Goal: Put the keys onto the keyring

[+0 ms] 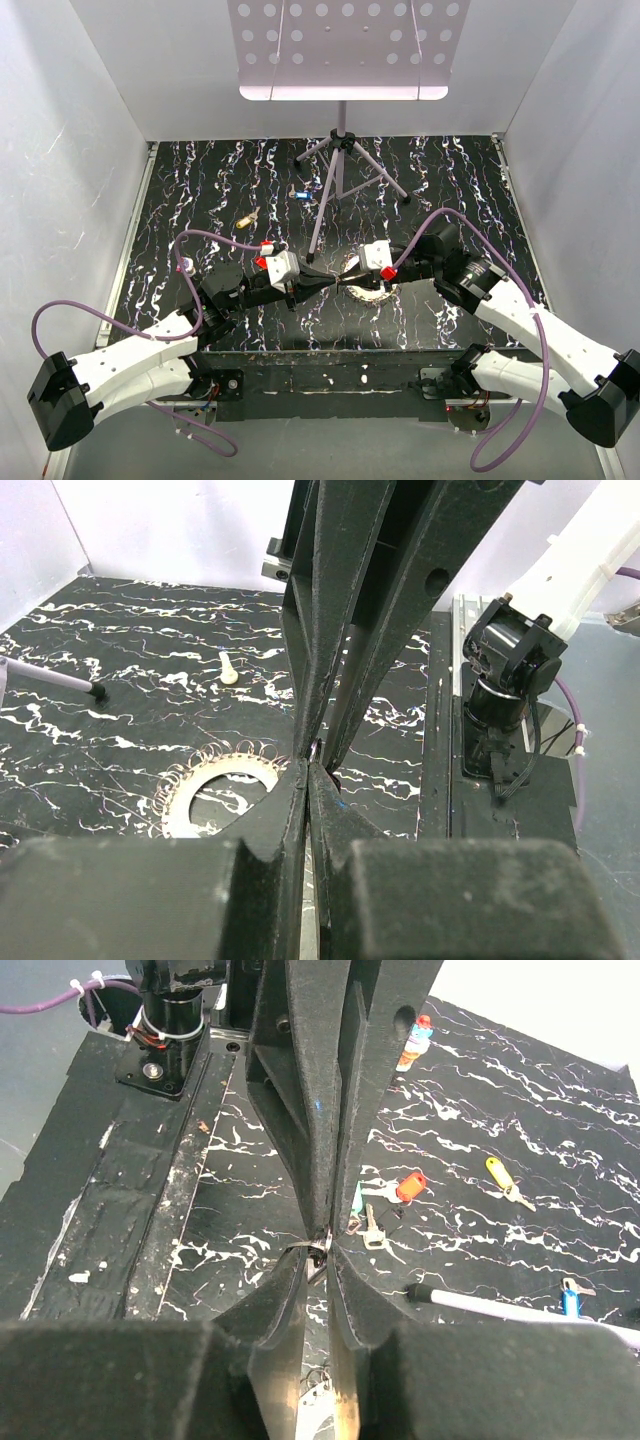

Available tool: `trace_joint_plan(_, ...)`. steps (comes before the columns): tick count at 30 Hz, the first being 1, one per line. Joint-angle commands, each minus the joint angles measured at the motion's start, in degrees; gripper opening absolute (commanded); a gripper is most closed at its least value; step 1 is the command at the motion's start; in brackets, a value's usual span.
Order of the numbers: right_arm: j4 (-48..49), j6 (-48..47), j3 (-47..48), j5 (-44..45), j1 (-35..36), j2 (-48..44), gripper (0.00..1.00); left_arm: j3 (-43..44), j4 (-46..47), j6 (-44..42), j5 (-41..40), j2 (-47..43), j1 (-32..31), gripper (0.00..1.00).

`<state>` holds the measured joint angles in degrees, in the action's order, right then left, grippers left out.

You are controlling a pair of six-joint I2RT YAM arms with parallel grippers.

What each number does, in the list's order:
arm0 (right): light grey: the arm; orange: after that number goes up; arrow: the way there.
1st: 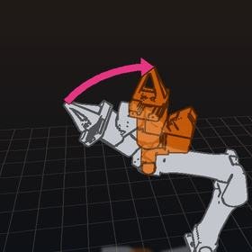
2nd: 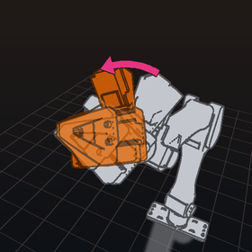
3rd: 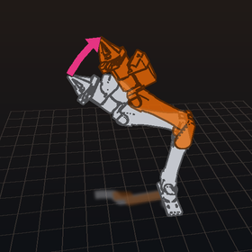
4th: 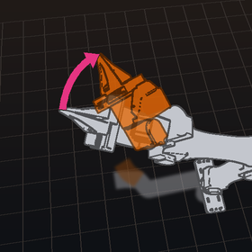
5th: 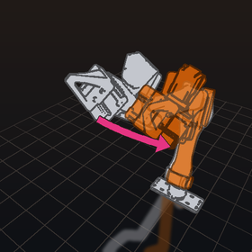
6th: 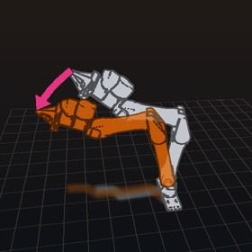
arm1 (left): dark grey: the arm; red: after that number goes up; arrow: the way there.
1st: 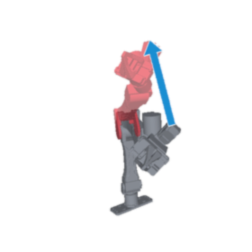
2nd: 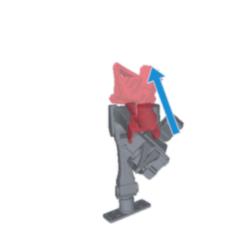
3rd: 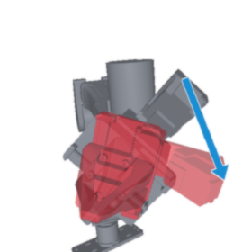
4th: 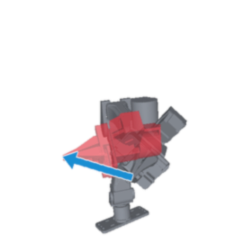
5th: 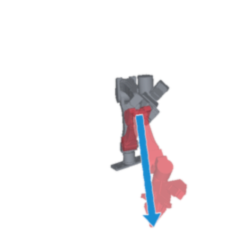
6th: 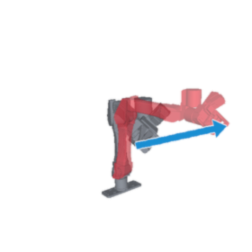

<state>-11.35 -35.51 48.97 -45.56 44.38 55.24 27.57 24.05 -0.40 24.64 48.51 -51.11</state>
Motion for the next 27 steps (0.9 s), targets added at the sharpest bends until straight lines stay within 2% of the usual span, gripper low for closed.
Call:
trace_joint_plan(1, 2.6, 1.4, 1.3, -1.1, 0.5, 0.0, 0.21, -0.3, 1.3, 0.0, -0.8, -0.9, 0.1, 0.00)
trace_joint_plan(27, 3.6, 3.4, 2.0, 0.3, 0.9, 0.0, 0.24, -0.4, 0.6, 0.0, -0.5, -0.7, 0.1, 0.00)
